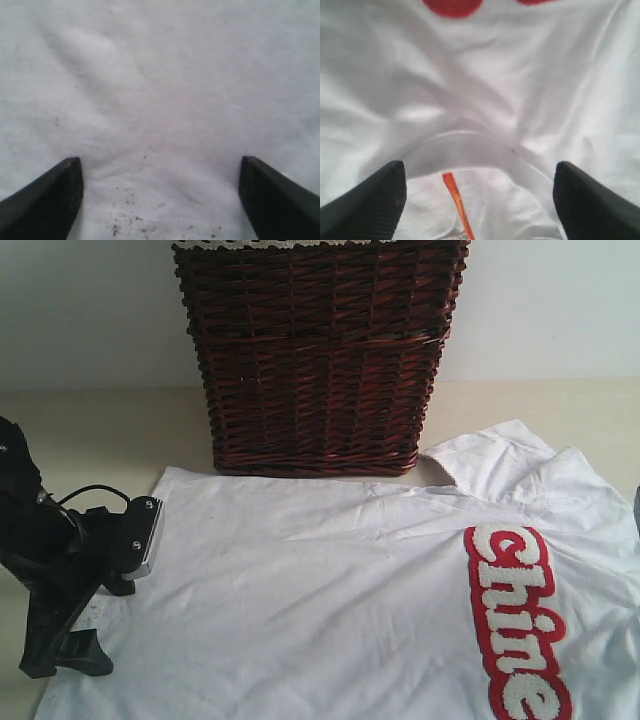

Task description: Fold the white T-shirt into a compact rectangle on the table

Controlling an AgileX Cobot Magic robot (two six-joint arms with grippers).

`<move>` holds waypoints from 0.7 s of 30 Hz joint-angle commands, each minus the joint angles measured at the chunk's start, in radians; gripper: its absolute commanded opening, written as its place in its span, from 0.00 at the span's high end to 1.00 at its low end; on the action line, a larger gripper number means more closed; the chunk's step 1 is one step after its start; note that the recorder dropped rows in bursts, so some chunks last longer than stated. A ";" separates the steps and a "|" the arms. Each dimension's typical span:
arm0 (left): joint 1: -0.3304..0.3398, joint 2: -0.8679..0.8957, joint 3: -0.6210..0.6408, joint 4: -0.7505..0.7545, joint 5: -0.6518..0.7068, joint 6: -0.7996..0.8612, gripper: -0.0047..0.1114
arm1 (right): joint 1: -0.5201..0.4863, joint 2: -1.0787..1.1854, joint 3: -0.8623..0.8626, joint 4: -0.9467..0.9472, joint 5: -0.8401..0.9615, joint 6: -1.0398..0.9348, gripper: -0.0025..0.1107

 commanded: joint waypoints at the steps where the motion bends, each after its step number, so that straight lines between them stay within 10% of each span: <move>1: -0.005 0.043 0.023 -0.012 -0.068 0.003 0.25 | -0.001 -0.013 0.004 0.076 0.048 -0.062 0.29; 21: -0.005 0.043 0.023 -0.012 -0.068 0.003 0.25 | -0.001 0.102 0.004 -0.034 -0.017 -0.068 0.29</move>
